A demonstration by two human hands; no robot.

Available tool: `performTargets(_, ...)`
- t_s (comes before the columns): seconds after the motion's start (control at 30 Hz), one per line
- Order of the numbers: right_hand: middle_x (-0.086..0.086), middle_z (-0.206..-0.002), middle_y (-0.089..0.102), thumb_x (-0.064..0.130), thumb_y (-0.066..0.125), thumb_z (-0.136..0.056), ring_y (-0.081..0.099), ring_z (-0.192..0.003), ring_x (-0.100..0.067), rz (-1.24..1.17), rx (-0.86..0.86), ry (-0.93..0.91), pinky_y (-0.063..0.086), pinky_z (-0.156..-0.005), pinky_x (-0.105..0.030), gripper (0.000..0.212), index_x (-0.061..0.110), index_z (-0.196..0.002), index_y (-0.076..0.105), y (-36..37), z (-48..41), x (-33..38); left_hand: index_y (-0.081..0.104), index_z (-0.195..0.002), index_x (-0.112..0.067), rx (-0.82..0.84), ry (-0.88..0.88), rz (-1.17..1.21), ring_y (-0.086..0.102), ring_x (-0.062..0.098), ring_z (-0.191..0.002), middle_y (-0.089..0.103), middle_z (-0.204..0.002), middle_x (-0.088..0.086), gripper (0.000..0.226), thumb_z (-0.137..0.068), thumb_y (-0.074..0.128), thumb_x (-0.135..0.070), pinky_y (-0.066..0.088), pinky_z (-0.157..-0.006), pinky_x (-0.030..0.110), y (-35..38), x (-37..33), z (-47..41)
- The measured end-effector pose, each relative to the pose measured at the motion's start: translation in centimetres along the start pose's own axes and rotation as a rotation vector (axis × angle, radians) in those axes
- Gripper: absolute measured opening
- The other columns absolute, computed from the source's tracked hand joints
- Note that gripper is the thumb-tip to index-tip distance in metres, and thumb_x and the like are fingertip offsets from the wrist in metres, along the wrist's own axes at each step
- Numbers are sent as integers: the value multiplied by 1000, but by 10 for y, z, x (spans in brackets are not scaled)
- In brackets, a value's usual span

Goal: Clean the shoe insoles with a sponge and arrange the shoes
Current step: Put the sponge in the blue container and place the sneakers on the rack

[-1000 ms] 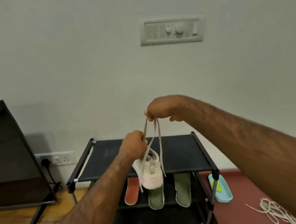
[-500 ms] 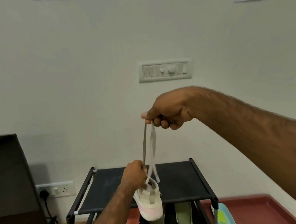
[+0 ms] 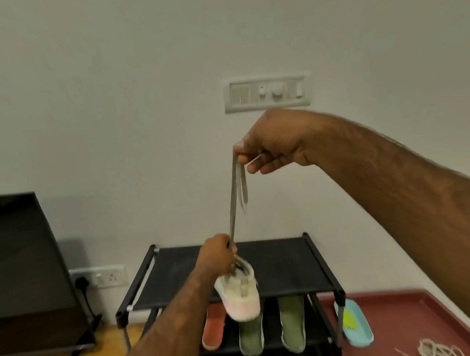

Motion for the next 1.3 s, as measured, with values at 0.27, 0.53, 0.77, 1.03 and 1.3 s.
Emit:
performTargets(0.27, -3, -82, 77, 14, 63, -102, 71, -73, -14, 32, -9, 92, 62, -82, -31, 15, 7, -96, 75, 49, -20, -60, 65, -88, -8, 80, 45, -56, 65, 12, -67, 64, -75, -3, 13, -86, 74, 0, 53, -58, 12, -9, -1, 1)
performTargets(0.53, -9, -92, 79, 7, 60, -102, 70, -74, -18, 41, 18, 217, 61, -82, -33, 15, 4, -98, 74, 102, -57, -132, 73, -93, -3, 92, 39, 44, 72, 16, -56, 75, -80, 12, 17, -101, 59, -7, 58, -52, 22, -10, 2, -10)
performTargets(0.77, -7, -71, 66, 15, 64, -96, 58, -61, -20, 441, 58, 216, 44, -54, -29, 22, 9, -75, 63, 147, -69, -175, 72, -89, 0, 126, -24, 158, 71, 19, -56, 75, -77, 17, 19, -96, 57, 8, 60, -53, 28, -11, 14, -16)
performTargets(1.03, 0, -84, 61, 28, 71, -87, 64, -88, -24, 761, 15, 235, 56, -76, -36, 16, 21, -90, 57, 167, -65, -197, 74, -106, -9, 178, 74, 79, 74, 24, -80, 74, -94, 9, 28, -93, 56, 9, 65, -70, 37, -11, 8, -6)
performTargets(1.3, 0, -77, 59, 22, 68, -92, 61, -69, -19, 689, -88, 188, 57, -68, -35, 17, 17, -80, 57, 166, -70, -204, 40, -133, -14, 367, -121, 277, 69, 25, -105, 62, -116, 12, 51, -92, 69, -5, 63, -85, 45, -16, 32, 39)
Point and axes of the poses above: each hand's wrist, its own z-axis away from the middle knuckle, its own y-axis out of the palm, x = y × z, the point moved 4 cm from there along -z, towards the middle knuckle
